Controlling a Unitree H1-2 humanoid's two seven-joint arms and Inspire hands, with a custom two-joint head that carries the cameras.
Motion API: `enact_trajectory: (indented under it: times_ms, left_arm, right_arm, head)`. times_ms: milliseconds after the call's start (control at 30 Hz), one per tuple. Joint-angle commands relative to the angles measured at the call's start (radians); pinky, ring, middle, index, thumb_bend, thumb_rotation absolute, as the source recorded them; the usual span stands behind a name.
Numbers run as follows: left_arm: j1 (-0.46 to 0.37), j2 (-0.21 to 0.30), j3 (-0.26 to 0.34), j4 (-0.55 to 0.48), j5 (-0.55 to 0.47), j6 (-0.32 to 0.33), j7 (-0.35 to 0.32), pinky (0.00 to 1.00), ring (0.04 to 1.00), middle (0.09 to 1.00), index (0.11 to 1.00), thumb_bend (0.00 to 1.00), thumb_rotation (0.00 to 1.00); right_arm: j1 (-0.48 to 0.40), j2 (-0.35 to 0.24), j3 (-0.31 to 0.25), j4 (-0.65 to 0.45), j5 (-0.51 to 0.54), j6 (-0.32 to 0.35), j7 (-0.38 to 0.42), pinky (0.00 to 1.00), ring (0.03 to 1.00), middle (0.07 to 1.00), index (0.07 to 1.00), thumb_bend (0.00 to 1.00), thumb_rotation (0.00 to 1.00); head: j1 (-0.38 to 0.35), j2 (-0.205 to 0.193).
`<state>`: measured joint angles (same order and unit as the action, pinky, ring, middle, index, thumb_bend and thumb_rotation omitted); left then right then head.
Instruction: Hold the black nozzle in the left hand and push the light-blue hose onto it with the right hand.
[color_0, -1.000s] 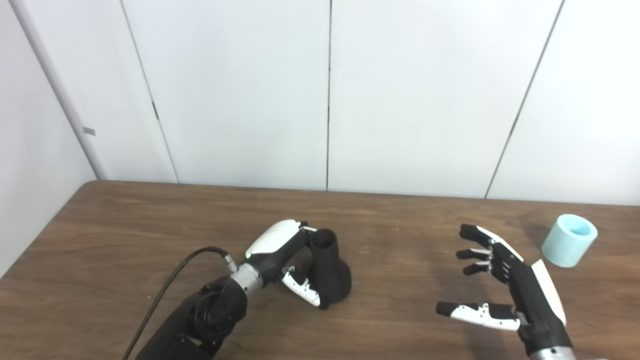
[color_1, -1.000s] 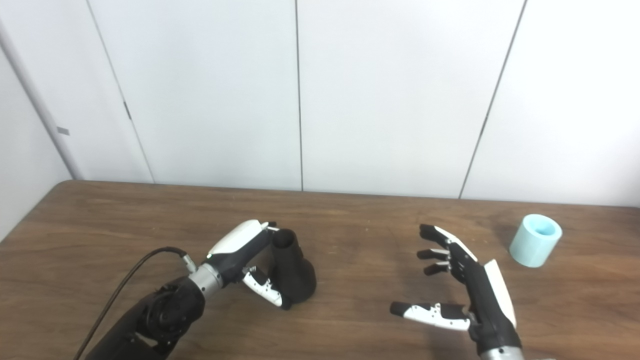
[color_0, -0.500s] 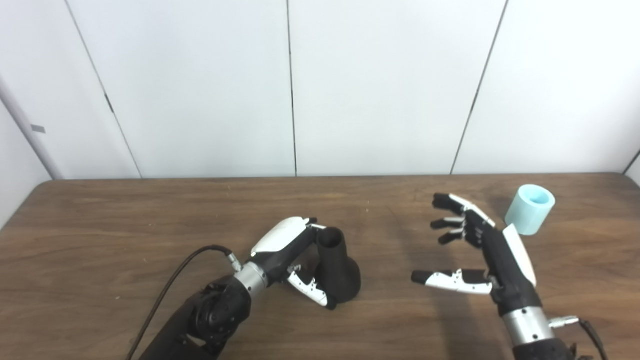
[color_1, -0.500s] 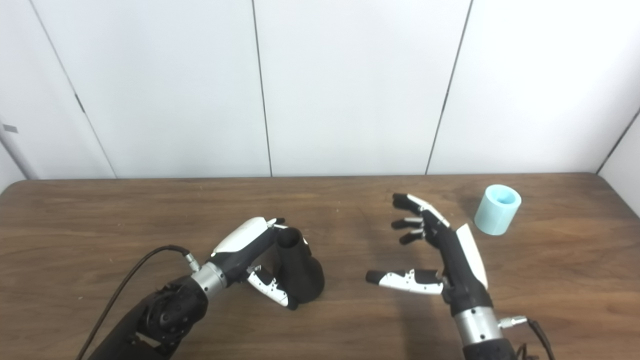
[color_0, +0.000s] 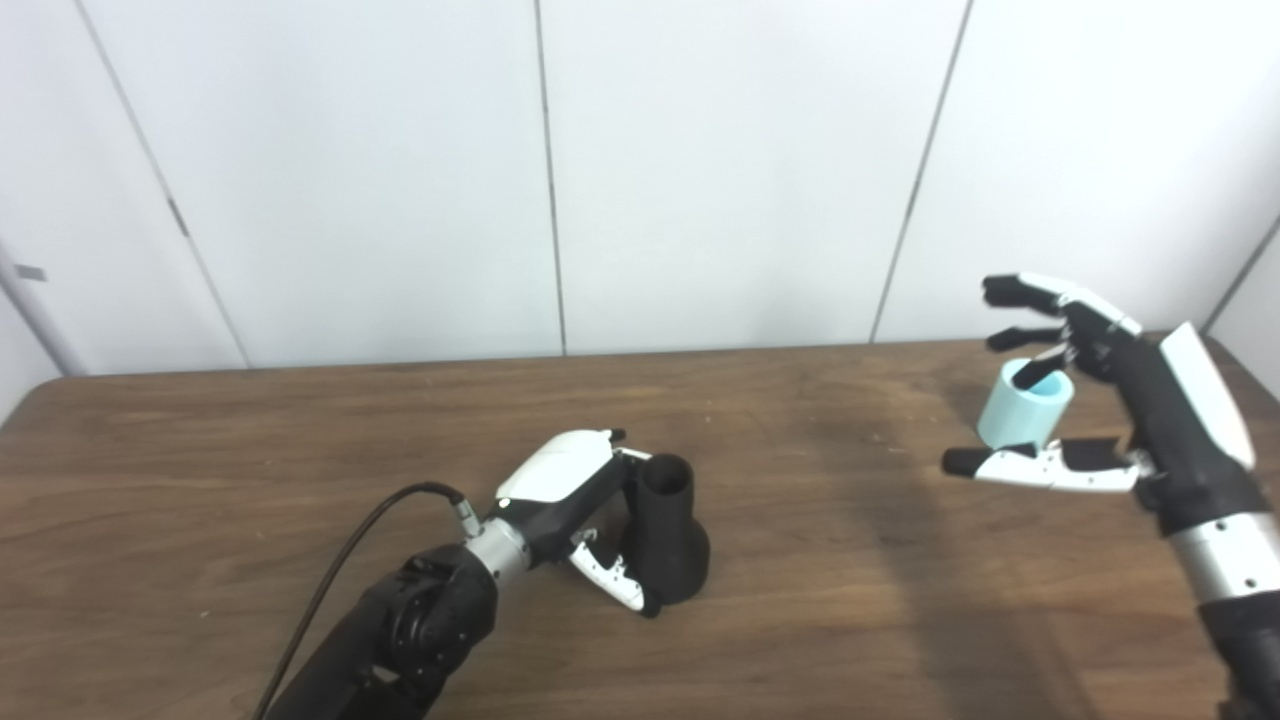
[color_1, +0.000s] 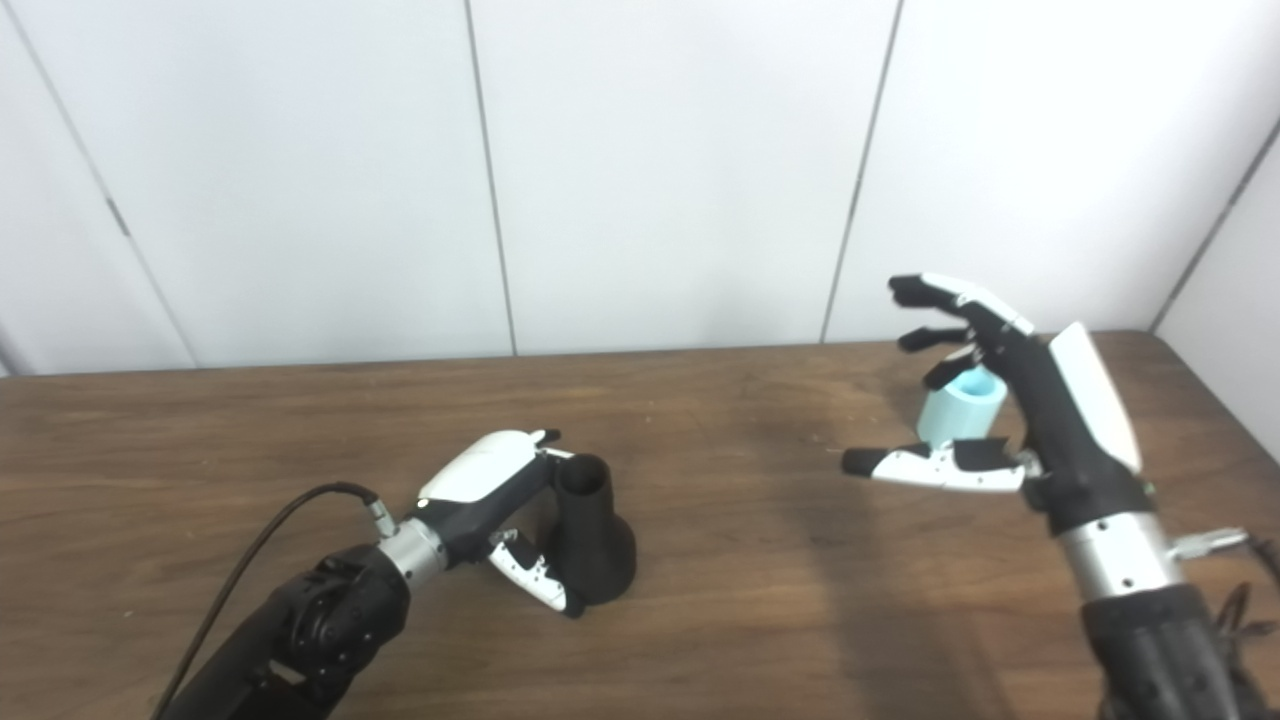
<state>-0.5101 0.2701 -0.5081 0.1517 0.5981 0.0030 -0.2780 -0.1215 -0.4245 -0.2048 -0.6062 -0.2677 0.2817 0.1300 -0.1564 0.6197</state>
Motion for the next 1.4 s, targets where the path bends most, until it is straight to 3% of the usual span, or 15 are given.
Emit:
enact_trajectory:
  times_ms: [0, 167, 267, 500, 633, 767, 933, 1367]
  left_arm:
    - [0.021, 0.013, -0.036, 0.019, 0.045, 0.027, -0.059, 1.00, 0.610, 0.464, 0.495, 0.53, 0.00]
    - [0.031, 0.038, -0.025, 0.011, 0.035, 0.024, -0.066, 1.00, 0.606, 0.454, 0.498, 0.53, 0.00]
    - [0.044, 0.061, -0.014, 0.015, 0.024, -0.007, -0.052, 1.00, 0.595, 0.462, 0.495, 0.53, 0.00]
    - [0.057, 0.086, 0.008, 0.062, 0.000, -0.075, -0.023, 1.00, 0.600, 0.469, 0.493, 0.53, 0.00]
    - [0.064, 0.089, 0.022, 0.110, -0.016, -0.126, 0.007, 1.00, 0.603, 0.470, 0.492, 0.53, 0.00]
    - [0.066, 0.099, 0.026, 0.140, -0.021, -0.167, 0.023, 1.00, 0.603, 0.472, 0.491, 0.53, 0.00]
    - [0.069, 0.108, 0.023, 0.148, -0.023, -0.194, 0.024, 1.00, 0.601, 0.468, 0.492, 0.53, 0.00]
    - [0.071, 0.120, 0.023, 0.174, -0.039, -0.245, 0.032, 1.00, 0.598, 0.477, 0.488, 0.53, 0.00]
  right_arm:
    - [-0.039, -0.036, -0.019, -0.032, 0.008, 0.009, 0.011, 0.49, 0.660, 0.790, 0.780, 0.74, 0.18]
    - [-0.129, -0.143, -0.018, -0.004, -0.025, 0.088, 0.075, 0.49, 0.668, 0.798, 0.777, 0.76, 0.14]
    - [-0.210, -0.219, 0.014, 0.027, -0.106, 0.180, 0.180, 0.54, 0.717, 0.822, 0.799, 0.81, 0.14]
    - [-0.381, -0.203, 0.019, 0.144, -0.372, 0.188, 0.457, 0.61, 0.800, 0.874, 0.824, 0.90, 0.15]
    - [-0.489, -0.204, 0.060, 0.318, -0.514, 0.188, 0.566, 0.66, 0.840, 0.899, 0.843, 0.90, 0.14]
    - [-0.535, -0.227, 0.157, 0.459, -0.559, 0.184, 0.545, 0.72, 0.896, 0.917, 0.849, 0.89, 0.14]
    - [-0.558, -0.249, 0.241, 0.570, -0.560, 0.162, 0.502, 0.71, 0.878, 0.922, 0.850, 0.90, 0.15]
    - [-0.591, -0.261, 0.295, 0.725, -0.532, 0.185, 0.435, 0.69, 0.879, 0.922, 0.852, 0.92, 0.14]
  head:
    - [-0.026, -0.003]
    - [-0.122, -0.030]
    - [-0.200, -0.055]
    - [-0.291, -0.094]
    - [-0.347, -0.125]
    - [-0.384, -0.150]
    - [-0.394, -0.160]
    - [-0.396, -0.161]
